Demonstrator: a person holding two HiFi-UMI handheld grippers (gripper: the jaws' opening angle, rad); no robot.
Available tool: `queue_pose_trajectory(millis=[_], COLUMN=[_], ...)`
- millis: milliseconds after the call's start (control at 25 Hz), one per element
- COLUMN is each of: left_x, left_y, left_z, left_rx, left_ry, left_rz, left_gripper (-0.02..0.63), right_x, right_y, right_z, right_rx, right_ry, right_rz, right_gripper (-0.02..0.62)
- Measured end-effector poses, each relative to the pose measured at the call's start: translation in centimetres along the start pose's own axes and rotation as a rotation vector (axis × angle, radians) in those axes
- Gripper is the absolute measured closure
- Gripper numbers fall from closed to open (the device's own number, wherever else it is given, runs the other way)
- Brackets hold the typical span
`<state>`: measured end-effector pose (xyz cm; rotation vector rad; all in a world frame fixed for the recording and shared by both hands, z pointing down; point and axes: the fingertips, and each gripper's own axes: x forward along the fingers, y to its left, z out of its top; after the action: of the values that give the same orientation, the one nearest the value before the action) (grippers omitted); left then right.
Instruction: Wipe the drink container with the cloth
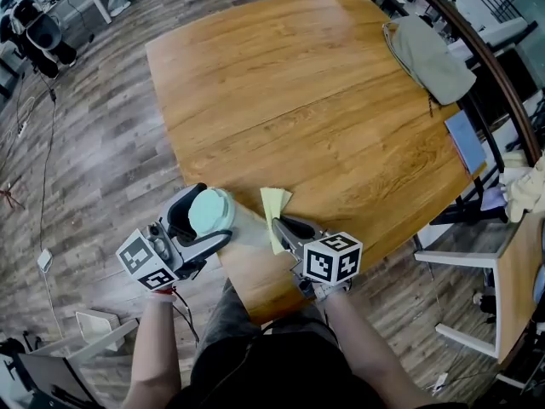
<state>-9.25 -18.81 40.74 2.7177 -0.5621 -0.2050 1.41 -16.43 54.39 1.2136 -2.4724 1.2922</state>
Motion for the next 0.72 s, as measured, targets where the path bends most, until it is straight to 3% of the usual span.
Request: queue_pose_trajectory(millis=[120,240,560,720], left_x=[0.1,0.1,0.6,0.7], left_y=[-0.2,-0.7,-2.5,-3.1], left_z=[-0.1,-0.2,-0.7,-0.8], left_rx=[0.014,0.034,0.115,0.143], left_ry=[0.011,0.023,0.084,0.100], left_rz=[-0.019,-0.032,-0.071,-0.083], left_gripper=[0.173,0.172,0.172,0.172], right_x=[-0.1,-0.2,0.0,0.2], right_y=[-0.5,0.4,7.4,9.9], right_z=[-0.2,0.9,7.1,8.8], right_rx=[0.006,0.029,0.066,0.037], right_ry=[0.011,-0.016,-0.099,-0.101], right_rz=[-0.012,0.028,0.304,0.382], right_gripper=[0.557,0.557,0.555,0.557])
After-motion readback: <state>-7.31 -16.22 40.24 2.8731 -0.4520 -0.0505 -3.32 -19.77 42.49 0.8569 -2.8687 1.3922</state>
